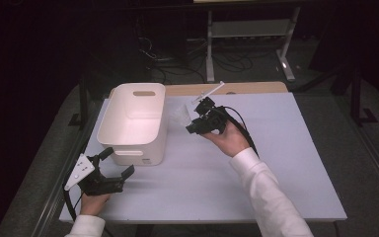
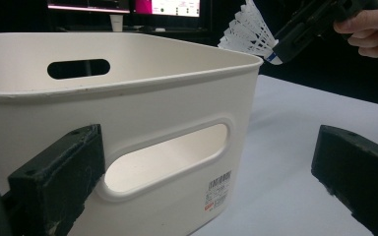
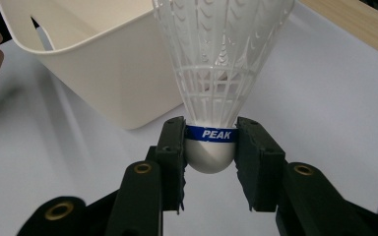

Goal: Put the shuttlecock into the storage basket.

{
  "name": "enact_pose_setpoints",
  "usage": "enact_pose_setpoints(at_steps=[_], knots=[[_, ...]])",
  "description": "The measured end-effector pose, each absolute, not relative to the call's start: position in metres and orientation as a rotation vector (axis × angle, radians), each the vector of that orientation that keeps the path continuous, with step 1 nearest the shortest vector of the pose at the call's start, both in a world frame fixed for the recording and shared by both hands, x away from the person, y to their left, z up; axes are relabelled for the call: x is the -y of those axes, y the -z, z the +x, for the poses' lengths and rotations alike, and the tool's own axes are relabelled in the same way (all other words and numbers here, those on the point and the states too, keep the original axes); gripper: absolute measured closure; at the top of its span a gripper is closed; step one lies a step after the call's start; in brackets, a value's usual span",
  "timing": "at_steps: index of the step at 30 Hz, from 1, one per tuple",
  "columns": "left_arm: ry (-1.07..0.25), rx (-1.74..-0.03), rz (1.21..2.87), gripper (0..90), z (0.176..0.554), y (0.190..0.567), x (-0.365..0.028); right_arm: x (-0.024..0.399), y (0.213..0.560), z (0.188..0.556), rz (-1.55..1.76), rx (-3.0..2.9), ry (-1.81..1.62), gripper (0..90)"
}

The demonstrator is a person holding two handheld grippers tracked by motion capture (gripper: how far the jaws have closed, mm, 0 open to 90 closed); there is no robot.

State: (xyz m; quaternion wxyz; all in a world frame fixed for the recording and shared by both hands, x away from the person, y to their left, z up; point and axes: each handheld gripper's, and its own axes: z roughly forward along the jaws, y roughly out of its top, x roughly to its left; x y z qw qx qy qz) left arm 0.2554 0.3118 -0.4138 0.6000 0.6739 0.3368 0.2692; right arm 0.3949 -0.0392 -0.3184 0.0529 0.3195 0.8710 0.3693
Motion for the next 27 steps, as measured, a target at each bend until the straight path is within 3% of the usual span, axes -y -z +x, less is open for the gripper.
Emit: enact_pose_setpoints(at_steps=[27], knots=[[-0.624,-0.774,1.566,0.0,0.256,0.414,-0.312,0.023,0.294,0.400,0.926,-2.642,-1.136,63.8]])
